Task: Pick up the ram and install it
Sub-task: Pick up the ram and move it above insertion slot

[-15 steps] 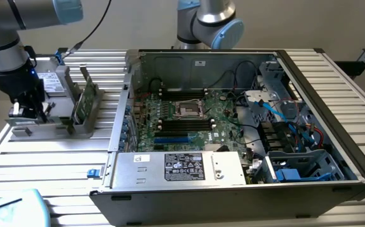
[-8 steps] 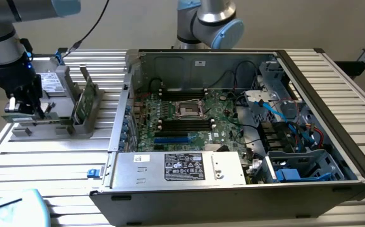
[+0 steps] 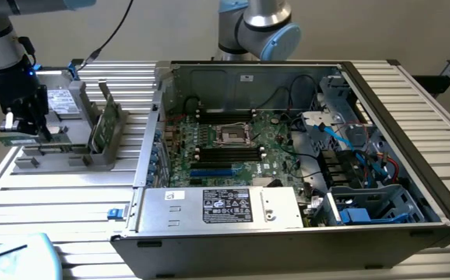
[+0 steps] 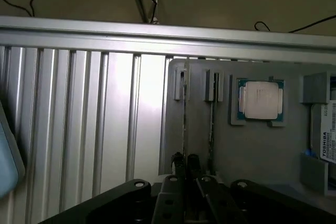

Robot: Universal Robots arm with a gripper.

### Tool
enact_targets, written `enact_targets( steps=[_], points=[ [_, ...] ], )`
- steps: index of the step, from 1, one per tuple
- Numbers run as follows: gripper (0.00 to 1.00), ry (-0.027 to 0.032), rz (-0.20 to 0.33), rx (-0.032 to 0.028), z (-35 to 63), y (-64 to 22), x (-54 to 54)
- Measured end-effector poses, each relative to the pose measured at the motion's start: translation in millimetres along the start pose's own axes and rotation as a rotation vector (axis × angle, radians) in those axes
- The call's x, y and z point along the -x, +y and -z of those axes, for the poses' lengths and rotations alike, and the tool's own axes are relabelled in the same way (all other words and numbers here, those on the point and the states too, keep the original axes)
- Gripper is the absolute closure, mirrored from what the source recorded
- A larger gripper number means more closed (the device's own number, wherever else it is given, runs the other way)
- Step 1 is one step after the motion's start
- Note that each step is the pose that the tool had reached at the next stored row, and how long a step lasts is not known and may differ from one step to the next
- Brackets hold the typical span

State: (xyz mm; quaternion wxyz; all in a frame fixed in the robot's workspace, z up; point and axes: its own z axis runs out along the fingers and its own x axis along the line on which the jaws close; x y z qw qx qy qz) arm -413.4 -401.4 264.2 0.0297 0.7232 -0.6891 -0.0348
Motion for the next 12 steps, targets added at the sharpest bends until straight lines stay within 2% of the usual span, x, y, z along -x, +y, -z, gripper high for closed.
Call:
enact_targets(
  steps=[12],
  points=[
    [0.86, -0.0015, -0.016, -0.0001, 25.3, 2.2, 0.2]
  ],
)
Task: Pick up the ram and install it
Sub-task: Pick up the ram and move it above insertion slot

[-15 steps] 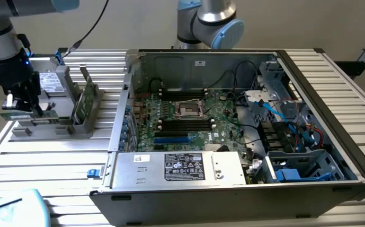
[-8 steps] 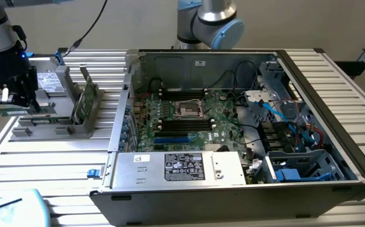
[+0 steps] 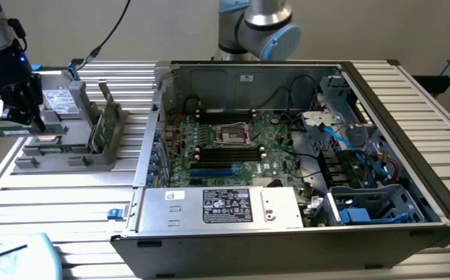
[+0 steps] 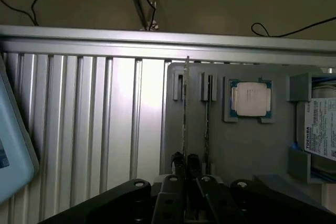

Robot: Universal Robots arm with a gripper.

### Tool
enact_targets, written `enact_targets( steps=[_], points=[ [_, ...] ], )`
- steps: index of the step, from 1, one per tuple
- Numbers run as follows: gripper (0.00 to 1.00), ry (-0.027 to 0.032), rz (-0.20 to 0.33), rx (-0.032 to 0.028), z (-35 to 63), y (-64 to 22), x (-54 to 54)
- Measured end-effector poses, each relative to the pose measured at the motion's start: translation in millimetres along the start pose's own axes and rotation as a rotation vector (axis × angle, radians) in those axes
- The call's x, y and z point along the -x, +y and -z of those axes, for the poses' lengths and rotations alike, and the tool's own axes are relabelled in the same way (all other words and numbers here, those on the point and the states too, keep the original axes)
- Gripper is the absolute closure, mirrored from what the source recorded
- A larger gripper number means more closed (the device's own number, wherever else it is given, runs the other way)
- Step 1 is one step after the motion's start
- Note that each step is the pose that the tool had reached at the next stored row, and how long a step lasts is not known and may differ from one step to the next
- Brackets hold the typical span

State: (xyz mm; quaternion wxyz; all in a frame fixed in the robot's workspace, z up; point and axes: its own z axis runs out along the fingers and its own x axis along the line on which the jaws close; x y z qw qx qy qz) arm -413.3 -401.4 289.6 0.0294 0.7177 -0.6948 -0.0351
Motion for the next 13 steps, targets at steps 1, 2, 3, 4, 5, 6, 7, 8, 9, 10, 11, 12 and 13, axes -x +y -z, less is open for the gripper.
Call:
enact_targets(
  steps=[1, 2, 3, 4, 5, 6, 7, 8, 9, 10, 11, 12, 13],
  points=[
    [0.86, -0.0002, -0.002, 0.0000, 1.7, 0.1, 0.0],
    [0.86, -0.0003, -0.003, 0.0000, 3.2, 0.2, 0.0],
    [0.86, -0.0004, -0.004, -0.0001, 4.9, 0.0, 0.0],
    [0.86, -0.0004, -0.005, 0.0000, 6.5, -0.2, 0.0],
    [0.86, -0.0005, -0.005, -0.0001, 8.5, -0.6, 0.0],
    [0.86, -0.0006, -0.006, -0.0001, 10.9, -0.9, 0.1],
    [0.86, -0.0005, -0.006, 0.0000, 13.6, -1.3, 0.0],
    [0.86, -0.0006, -0.006, -0.0001, 16.3, -1.9, 0.0],
    [0.86, -0.0007, -0.006, 0.0000, 19.0, -2.6, 0.1],
    [0.86, -0.0007, -0.006, 0.0003, 21.8, -3.5, 0.0],
    [0.86, -0.0007, -0.006, 0.0007, 24.6, -4.5, 0.0],
    [0.86, -0.0006, -0.006, 0.0013, 27.1, -5.5, 0.0],
    [0.86, -0.0006, -0.006, 0.0018, 29.6, -6.7, 0.0]
  ],
)
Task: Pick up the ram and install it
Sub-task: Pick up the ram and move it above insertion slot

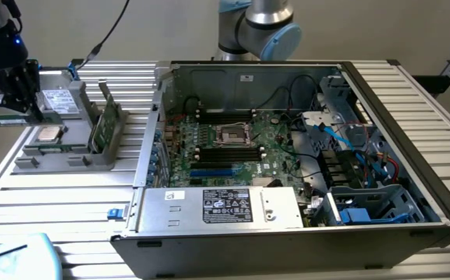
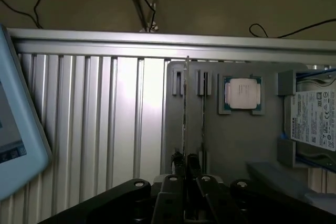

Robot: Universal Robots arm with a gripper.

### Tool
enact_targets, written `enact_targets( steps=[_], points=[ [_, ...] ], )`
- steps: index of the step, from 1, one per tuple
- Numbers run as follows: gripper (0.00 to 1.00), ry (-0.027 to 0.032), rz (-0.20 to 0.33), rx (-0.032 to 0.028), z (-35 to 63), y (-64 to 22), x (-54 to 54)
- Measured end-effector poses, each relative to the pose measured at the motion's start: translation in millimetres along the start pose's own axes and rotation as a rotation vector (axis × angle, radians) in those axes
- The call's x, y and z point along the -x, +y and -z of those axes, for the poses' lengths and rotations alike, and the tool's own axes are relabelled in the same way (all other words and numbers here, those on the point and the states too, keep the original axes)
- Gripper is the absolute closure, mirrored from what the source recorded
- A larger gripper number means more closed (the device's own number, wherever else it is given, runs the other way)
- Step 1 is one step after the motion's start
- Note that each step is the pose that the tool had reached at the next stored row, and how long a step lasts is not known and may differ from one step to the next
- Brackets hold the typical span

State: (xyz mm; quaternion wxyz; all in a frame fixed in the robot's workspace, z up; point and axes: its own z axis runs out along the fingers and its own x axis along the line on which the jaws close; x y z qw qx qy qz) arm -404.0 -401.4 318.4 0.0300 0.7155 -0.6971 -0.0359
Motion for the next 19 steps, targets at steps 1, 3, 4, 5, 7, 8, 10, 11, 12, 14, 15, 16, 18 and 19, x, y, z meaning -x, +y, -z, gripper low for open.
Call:
enact_targets(
  steps=[1, 3, 4, 5, 7, 8, 10, 11, 12, 14, 15, 16, 18, 19],
  points=[
    [0.86, -0.0001, 0.000, 0.0005, 2.2, -1.1, 0.0],
    [0.86, -0.0002, 0.000, 0.0019, 6.5, -3.4, 0.0],
    [0.86, -0.0002, 0.000, 0.0028, 8.6, -4.6, 0.0],
    [0.86, -0.0002, 0.000, 0.0038, 10.7, -5.8, -0.1],
    [0.86, -0.0001, 0.000, 0.0060, 14.5, -8.4, -0.1],
    [0.86, -0.0002, 0.000, 0.0074, 16.3, -10.0, -0.2],
    [0.86, -0.0003, 0.000, 0.0104, 19.9, -13.6, -0.2],
    [0.86, -0.0003, 0.000, 0.0123, 21.8, -15.4, -0.3],
    [0.86, -0.0005, 0.000, 0.0142, 23.5, -17.2, -0.3],
    [0.86, -0.0005, 0.000, 0.0185, 27.2, -20.3, -0.3],
    [0.86, -0.0006, 0.000, 0.0205, 29.1, -21.6, -0.4],
    [0.86, -0.0006, 0.000, 0.0229, 31.1, -23.0, -0.4],
    [0.86, -0.0007, 0.000, 0.0282, 35.5, -25.6, -0.4],
    [0.86, -0.0008, 0.000, 0.0310, 37.7, -27.0, -0.4]
  ],
)
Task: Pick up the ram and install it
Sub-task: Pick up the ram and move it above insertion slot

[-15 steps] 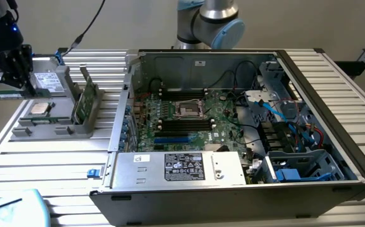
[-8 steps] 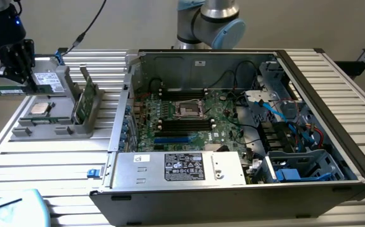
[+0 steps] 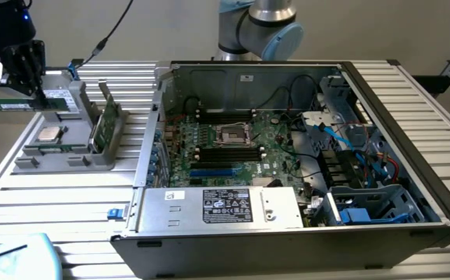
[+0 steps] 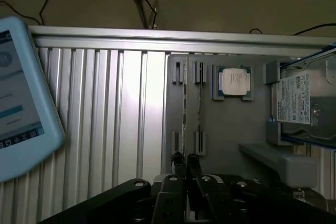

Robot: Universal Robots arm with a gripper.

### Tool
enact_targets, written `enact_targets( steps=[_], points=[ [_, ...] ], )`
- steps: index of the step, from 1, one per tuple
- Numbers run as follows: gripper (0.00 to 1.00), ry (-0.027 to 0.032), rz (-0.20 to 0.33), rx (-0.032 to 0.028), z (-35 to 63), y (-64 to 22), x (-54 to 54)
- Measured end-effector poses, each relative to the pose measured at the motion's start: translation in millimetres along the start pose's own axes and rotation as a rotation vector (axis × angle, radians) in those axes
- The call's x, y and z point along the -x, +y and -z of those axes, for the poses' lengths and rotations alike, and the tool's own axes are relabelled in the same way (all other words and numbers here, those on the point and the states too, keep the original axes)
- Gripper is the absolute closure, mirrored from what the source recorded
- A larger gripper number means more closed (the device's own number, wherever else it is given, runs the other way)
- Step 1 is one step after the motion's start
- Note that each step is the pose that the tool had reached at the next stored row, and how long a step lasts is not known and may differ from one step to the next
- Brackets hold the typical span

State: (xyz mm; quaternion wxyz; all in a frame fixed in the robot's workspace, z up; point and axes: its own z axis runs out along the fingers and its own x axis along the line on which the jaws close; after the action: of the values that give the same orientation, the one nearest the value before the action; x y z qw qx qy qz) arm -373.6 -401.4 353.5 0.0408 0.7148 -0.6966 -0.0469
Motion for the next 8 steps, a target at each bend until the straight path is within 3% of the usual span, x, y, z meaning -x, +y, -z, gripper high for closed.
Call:
enact_targets(
  steps=[5, 8],
  points=[
    [0.86, -0.0004, 0.000, 0.0122, 6.5, -8.5, -0.2],
    [0.86, -0.0004, 0.000, 0.0144, 8.9, -14.6, -0.3]
  ],
)
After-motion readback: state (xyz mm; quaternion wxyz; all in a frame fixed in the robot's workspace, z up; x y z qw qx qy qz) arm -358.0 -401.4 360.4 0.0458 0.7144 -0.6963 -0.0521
